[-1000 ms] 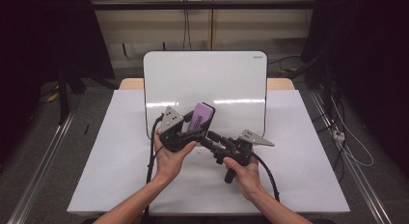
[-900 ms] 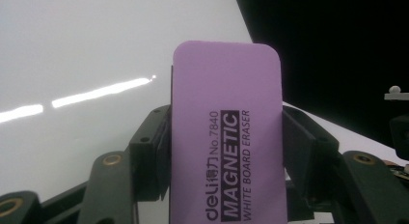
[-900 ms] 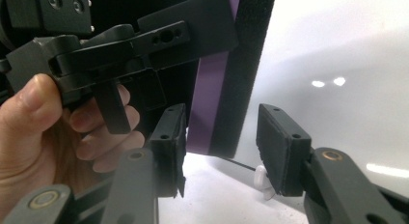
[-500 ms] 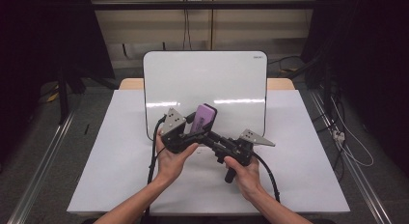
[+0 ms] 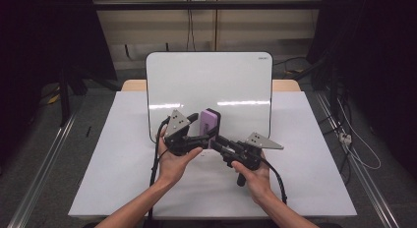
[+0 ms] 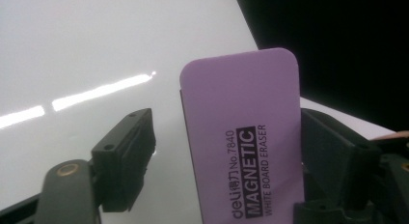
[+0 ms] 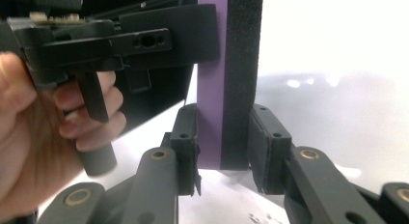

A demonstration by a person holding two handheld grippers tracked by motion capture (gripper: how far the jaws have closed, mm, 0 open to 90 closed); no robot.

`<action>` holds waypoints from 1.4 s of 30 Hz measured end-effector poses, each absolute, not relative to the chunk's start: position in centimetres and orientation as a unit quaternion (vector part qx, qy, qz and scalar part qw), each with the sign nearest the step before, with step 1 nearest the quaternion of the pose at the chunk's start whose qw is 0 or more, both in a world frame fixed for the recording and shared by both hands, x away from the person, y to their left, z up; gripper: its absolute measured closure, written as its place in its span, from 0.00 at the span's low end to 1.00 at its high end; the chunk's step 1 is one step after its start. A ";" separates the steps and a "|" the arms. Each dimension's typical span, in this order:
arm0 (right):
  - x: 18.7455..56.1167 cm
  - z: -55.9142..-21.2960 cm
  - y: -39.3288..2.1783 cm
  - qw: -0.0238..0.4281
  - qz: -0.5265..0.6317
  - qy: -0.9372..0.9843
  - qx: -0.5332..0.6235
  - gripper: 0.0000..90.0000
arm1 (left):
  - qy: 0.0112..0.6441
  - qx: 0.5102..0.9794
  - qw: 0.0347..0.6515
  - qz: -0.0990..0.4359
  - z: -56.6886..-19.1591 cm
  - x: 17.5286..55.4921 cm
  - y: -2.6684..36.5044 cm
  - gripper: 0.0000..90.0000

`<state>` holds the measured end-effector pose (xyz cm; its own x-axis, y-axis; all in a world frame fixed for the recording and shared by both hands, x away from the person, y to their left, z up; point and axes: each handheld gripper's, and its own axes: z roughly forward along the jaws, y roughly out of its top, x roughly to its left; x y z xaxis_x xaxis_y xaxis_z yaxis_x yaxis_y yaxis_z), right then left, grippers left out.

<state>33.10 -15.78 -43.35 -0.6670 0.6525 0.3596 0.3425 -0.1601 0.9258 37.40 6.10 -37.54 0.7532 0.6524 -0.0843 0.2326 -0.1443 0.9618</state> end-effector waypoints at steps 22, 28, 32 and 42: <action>32.3 -43.1 -21.8 0.220 0.571 0.665 0.428 0.76 | 0.320 0.752 0.538 0.206 -36.4 37.4 10.3 0.03; 32.1 -42.9 -23.1 0.243 0.535 0.682 0.436 0.76 | 0.335 0.760 0.517 0.204 -37.8 37.3 11.3 0.04; 31.9 -42.6 -23.6 0.266 0.511 0.695 0.430 0.76 | 0.335 0.774 0.495 0.208 -38.7 36.9 11.8 0.05; 31.3 -42.2 -24.9 0.322 0.435 0.722 0.431 0.76 | 0.354 0.774 0.473 0.226 -40.7 35.8 14.3 0.05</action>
<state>31.30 -24.94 -42.19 -0.4200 0.9031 -0.0896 0.3419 0.2490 0.9061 35.81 14.31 -40.66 0.6478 0.7617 0.0152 0.3336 -0.3015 0.8932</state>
